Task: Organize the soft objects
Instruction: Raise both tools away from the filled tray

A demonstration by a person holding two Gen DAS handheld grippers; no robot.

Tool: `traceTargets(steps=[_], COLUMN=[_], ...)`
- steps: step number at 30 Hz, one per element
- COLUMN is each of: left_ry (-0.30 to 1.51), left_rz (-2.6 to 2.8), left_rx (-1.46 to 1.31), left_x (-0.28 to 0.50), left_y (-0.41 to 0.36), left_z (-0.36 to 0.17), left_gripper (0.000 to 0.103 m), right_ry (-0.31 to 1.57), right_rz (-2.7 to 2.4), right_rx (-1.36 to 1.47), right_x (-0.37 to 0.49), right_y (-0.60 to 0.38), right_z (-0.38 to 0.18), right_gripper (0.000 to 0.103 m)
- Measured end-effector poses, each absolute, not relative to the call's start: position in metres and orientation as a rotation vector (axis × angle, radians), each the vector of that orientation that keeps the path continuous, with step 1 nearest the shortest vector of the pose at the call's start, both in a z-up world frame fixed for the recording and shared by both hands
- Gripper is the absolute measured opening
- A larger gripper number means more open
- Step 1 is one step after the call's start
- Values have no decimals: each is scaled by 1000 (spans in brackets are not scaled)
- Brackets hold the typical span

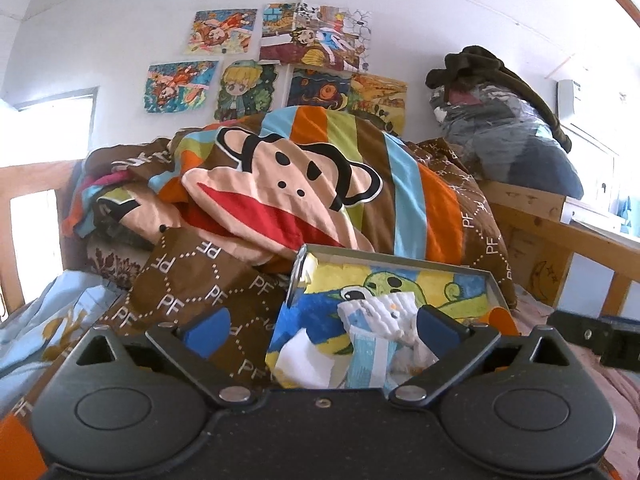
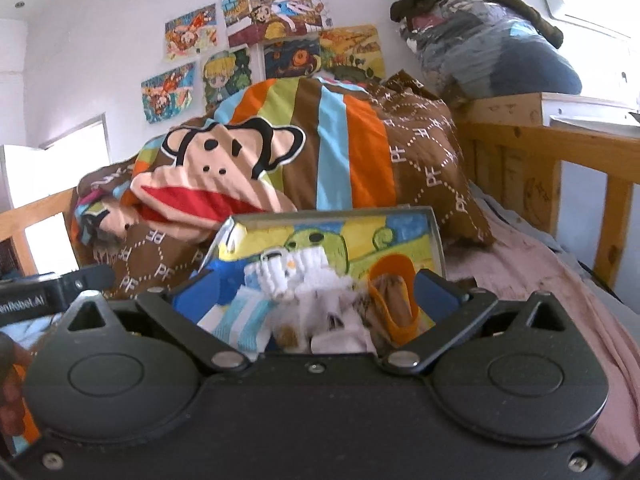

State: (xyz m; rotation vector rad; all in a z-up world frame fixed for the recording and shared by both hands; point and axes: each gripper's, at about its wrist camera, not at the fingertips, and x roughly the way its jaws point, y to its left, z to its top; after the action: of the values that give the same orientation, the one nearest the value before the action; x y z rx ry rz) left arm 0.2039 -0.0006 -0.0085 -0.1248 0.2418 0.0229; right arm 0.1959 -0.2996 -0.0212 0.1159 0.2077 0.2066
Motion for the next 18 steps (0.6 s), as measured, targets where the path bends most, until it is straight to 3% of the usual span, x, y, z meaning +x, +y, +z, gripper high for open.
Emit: traceTargets(steps=[18], left_ry=[268], left_rz=[13], left_rx=[-86], left_x=[117], left_y=[12], left_z=[-2], left_gripper=[102], right_ry=[286], right_rz=[139], right_rx=[157], right_x=[63], right_y=[-302], right_z=[-52], right_gripper=[103])
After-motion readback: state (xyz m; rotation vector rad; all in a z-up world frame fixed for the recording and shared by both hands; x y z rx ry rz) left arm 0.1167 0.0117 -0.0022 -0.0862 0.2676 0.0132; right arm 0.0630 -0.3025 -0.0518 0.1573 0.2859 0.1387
